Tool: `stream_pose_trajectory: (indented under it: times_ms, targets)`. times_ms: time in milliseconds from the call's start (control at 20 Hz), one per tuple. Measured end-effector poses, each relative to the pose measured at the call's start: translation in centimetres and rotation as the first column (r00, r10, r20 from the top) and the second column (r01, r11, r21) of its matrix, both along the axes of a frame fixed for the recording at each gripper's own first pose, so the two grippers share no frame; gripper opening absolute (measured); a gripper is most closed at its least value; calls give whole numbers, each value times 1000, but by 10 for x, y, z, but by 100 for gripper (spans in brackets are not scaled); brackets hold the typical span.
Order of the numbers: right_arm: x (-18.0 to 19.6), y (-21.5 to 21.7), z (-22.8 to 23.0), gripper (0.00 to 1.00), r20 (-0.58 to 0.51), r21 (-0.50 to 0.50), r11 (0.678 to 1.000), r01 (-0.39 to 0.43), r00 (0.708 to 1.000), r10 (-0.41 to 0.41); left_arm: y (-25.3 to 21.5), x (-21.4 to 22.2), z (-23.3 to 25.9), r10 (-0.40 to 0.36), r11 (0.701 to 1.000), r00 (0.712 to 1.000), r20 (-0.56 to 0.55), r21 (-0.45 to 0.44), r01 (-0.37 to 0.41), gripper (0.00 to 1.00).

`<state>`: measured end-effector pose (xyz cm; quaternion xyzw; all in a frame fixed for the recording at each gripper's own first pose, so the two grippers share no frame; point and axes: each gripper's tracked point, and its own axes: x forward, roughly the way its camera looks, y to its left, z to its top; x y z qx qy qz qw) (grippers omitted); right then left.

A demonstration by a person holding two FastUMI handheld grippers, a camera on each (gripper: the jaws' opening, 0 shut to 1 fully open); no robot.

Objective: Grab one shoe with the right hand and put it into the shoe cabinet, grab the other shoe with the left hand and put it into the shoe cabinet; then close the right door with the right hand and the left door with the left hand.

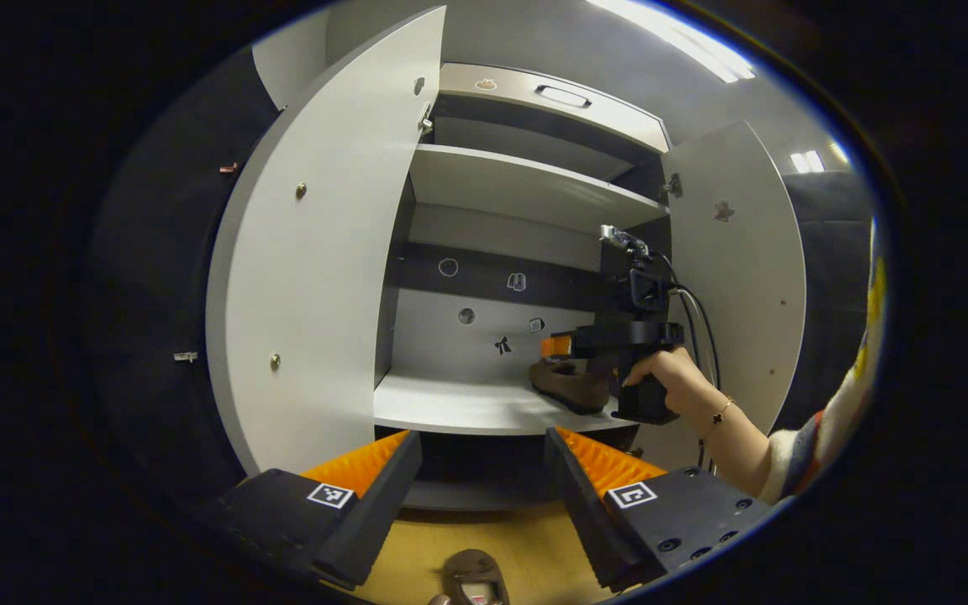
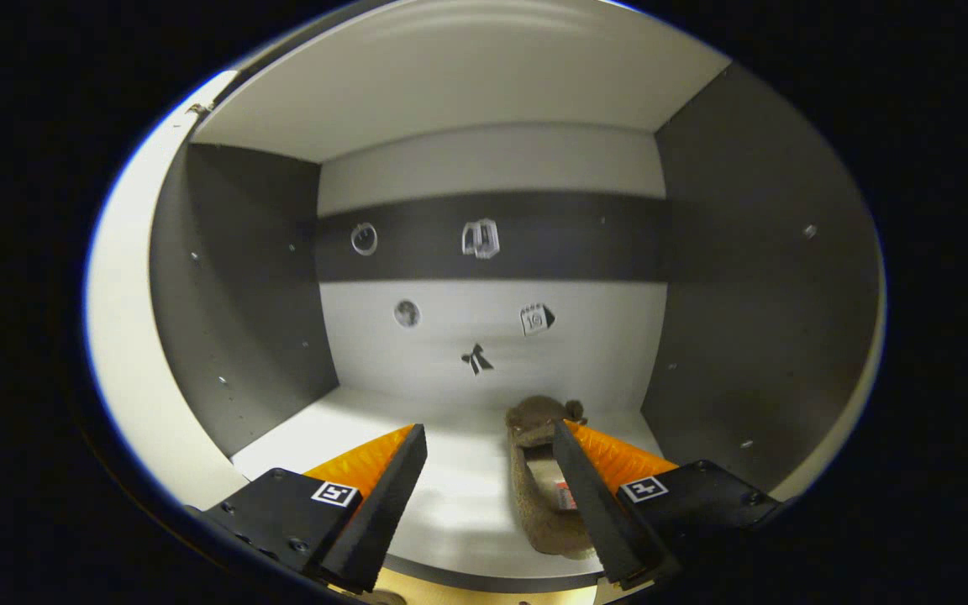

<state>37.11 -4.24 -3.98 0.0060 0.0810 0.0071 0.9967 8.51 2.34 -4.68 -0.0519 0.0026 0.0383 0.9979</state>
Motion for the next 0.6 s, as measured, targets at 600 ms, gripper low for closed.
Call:
stream_pose_trajectory:
  times_ms: [600]
  targets:
    - [-181,18,11,97,244,-3,1000,18,970,-16,-12,-27,-126,-133,979,980,-149,132,153,94]
